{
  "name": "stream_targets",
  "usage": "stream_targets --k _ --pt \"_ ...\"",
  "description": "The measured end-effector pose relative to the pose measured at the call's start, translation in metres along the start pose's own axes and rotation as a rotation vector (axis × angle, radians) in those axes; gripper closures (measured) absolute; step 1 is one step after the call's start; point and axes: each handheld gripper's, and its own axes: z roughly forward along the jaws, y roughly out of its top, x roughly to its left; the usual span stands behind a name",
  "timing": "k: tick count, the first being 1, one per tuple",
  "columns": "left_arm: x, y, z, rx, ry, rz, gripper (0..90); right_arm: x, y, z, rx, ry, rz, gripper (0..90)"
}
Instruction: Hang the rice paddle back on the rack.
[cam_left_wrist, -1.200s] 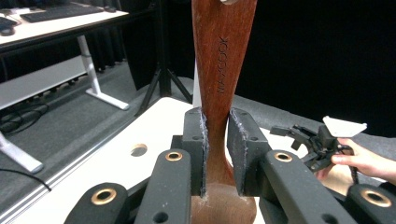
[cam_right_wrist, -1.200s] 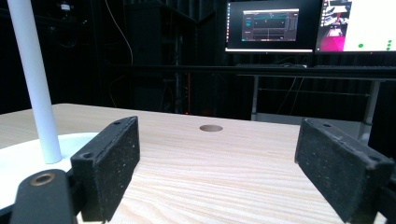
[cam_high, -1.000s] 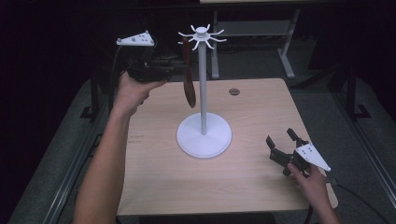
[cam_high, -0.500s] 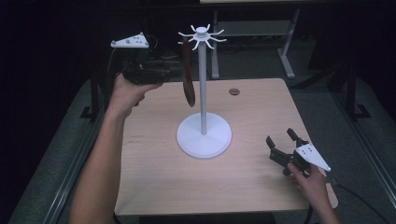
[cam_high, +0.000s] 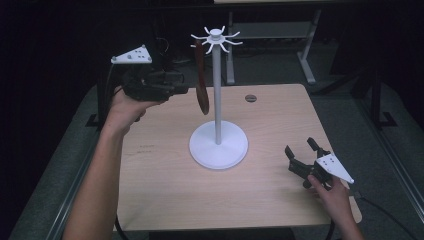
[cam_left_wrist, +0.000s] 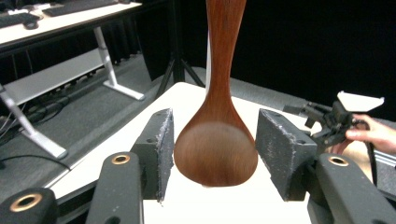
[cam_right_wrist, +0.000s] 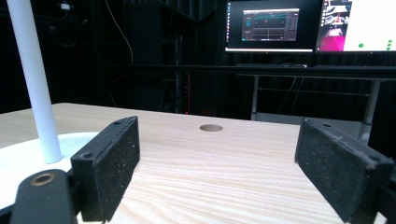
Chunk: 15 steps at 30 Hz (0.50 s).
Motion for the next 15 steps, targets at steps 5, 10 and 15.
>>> stream_targets --k 5,10,15 --pt "-0.002 -0.012 -0.004 0.028 0.017 0.013 43.1 0.000 0.000 0.000 0.000 0.000 0.000 13.3" --pt "-0.007 -0.028 -0.006 0.041 0.038 0.007 39.6 0.000 0.000 0.000 0.000 0.000 -0.001 13.3" --pt "-0.010 -0.046 -0.008 0.054 0.052 -0.006 36.1 0.000 0.000 0.000 0.001 0.000 -0.002 13.3"
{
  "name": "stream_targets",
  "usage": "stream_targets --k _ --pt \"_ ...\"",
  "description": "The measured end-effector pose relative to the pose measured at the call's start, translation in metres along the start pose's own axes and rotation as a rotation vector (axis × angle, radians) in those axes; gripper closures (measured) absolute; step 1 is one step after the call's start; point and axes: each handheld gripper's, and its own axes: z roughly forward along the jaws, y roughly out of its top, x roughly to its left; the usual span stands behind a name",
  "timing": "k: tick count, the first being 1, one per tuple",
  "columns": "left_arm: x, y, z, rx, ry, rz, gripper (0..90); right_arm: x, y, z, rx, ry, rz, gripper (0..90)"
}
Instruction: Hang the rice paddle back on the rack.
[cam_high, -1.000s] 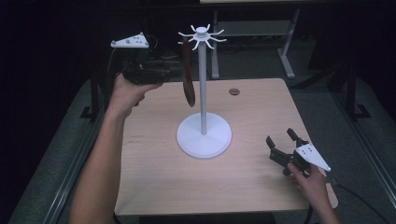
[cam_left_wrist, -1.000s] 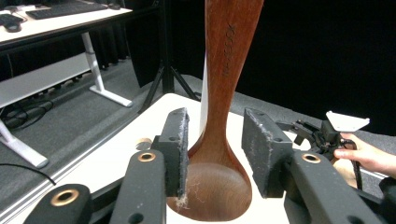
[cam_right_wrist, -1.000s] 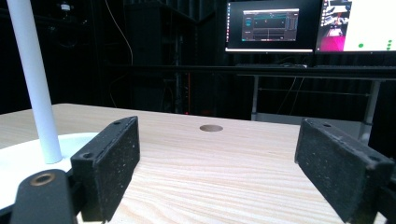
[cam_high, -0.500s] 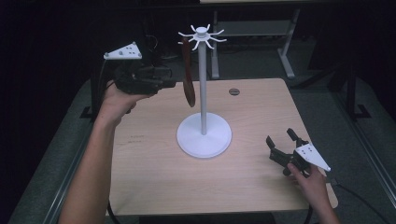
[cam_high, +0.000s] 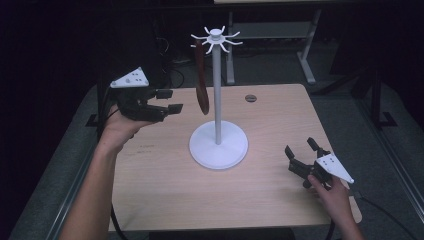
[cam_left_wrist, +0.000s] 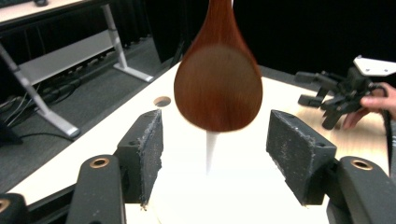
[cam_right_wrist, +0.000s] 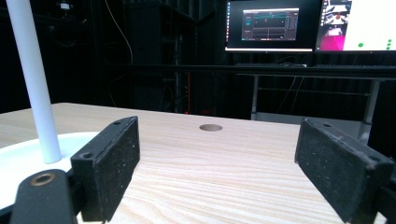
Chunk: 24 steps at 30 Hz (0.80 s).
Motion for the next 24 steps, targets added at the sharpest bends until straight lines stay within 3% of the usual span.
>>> stream_targets --k 6,24 --pt "-0.002 -0.026 0.000 0.034 0.016 -0.012 32.2 0.000 0.000 0.000 0.000 0.000 0.004 13.3" --pt "-0.012 -0.095 -0.007 0.073 0.043 -0.067 26.0 0.000 0.000 0.000 0.000 -0.001 0.000 13.3"
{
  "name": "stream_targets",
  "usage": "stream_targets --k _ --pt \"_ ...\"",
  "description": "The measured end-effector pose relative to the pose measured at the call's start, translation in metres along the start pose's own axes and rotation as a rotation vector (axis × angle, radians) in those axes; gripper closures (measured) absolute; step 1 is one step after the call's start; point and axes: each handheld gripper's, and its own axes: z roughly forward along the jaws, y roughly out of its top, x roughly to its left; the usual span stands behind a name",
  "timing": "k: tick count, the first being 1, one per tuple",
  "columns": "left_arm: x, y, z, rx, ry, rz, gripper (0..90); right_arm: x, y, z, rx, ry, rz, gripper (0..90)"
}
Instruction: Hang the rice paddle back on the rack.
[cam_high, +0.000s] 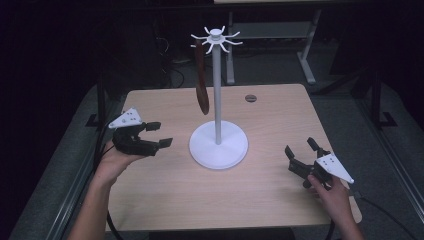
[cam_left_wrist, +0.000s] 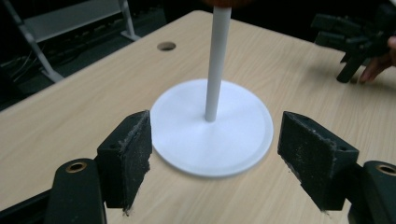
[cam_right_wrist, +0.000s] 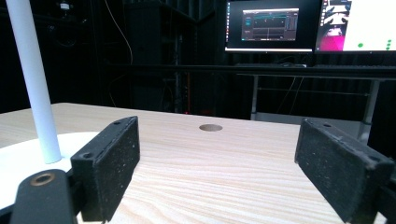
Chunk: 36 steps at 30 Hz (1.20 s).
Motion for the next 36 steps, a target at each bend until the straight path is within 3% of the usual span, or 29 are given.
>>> stream_targets --k 19,25,31,36 --pt "-0.012 -0.073 0.002 0.031 0.051 -0.076 20.8 0.000 0.000 0.000 0.001 0.000 -0.003 13.3" --pt "-0.016 -0.095 0.006 0.069 0.080 -0.106 20.8 0.000 0.000 0.000 -0.001 -0.002 0.000 13.3" --pt "-0.020 -0.117 0.004 0.080 0.141 -0.134 20.3 0.000 0.000 0.000 -0.001 -0.002 0.000 13.3" --pt "-0.020 -0.132 0.005 0.131 0.139 -0.136 20.1 0.000 0.000 0.000 -0.002 0.000 -0.003 13.3"
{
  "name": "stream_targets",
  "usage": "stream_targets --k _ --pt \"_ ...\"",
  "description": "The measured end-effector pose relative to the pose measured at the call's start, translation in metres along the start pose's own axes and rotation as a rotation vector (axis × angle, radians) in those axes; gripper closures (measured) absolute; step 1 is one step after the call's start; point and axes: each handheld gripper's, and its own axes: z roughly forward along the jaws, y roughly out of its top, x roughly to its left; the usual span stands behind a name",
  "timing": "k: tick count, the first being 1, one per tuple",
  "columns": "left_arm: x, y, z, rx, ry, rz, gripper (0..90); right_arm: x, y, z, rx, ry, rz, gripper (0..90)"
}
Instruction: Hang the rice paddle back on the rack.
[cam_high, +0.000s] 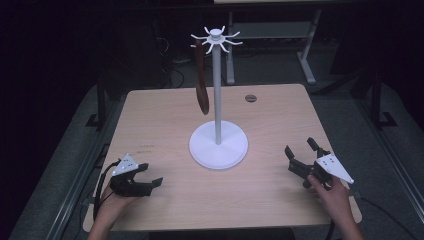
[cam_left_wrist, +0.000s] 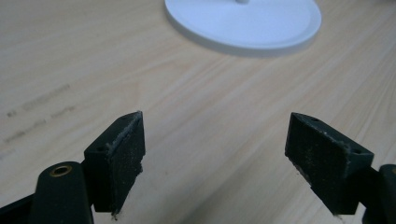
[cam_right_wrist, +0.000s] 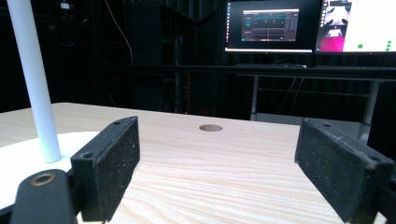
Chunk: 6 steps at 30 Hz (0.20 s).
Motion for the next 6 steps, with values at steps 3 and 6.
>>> stream_targets --k 3,6 --pt "0.0017 -0.0008 0.0025 0.008 0.004 -0.001 19.8 0.0001 0.0000 -0.0003 0.000 -0.001 0.004 13.3" --pt "0.0023 -0.0009 0.0032 0.009 0.003 0.006 19.7 0.0002 0.0000 -0.0003 0.000 0.000 0.003 13.3"
